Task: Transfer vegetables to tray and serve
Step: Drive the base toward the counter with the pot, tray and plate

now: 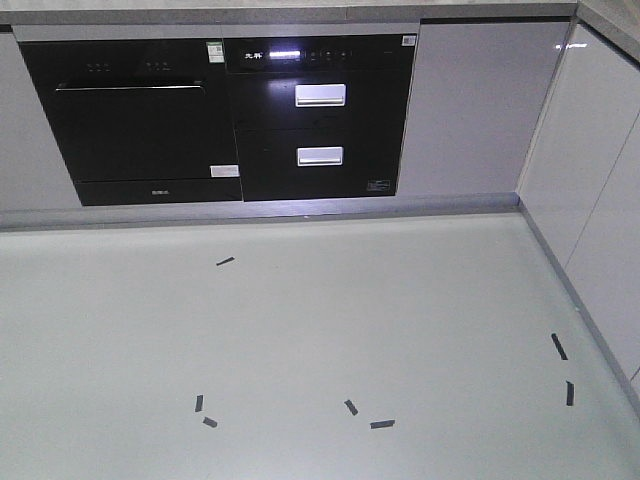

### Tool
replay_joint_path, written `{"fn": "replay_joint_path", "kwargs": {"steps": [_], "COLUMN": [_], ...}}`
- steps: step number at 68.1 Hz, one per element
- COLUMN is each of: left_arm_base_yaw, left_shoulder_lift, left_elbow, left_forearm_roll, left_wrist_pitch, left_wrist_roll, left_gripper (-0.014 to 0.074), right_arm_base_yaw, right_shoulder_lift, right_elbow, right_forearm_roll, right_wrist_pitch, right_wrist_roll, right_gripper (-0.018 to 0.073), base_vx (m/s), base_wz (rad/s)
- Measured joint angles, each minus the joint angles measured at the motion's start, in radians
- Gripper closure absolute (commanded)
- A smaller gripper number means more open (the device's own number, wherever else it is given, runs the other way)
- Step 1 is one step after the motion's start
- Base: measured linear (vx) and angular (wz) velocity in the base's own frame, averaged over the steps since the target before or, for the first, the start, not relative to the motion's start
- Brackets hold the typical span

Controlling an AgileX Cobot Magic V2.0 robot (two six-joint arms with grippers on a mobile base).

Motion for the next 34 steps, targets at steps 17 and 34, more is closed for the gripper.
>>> {"fn": "replay_joint_path", "kwargs": {"steps": [17, 34], "left_arm_base_yaw": [0.000, 0.000], "left_shoulder_lift": [0.000, 0.000], "left_elbow": [0.000, 0.000], "left_forearm_roll": [0.000, 0.000], "left_wrist_pitch": [0.000, 0.000], "left_wrist_roll": [0.000, 0.000], "left_gripper": [0.0602, 0.0602], "right_arm_base_yaw": [0.000, 0.000], "right_shoulder_lift": [0.000, 0.000], "right_elbow": [0.000, 0.000], "right_forearm_roll": [-0.001, -0.001], "right_wrist_pitch": [0.000, 0.000], "right_wrist_roll": [0.000, 0.000], "right_gripper": [0.0565, 0.0565], "base_vx": [0.00, 0.00], "base_wz": [0.00, 0.00]}}
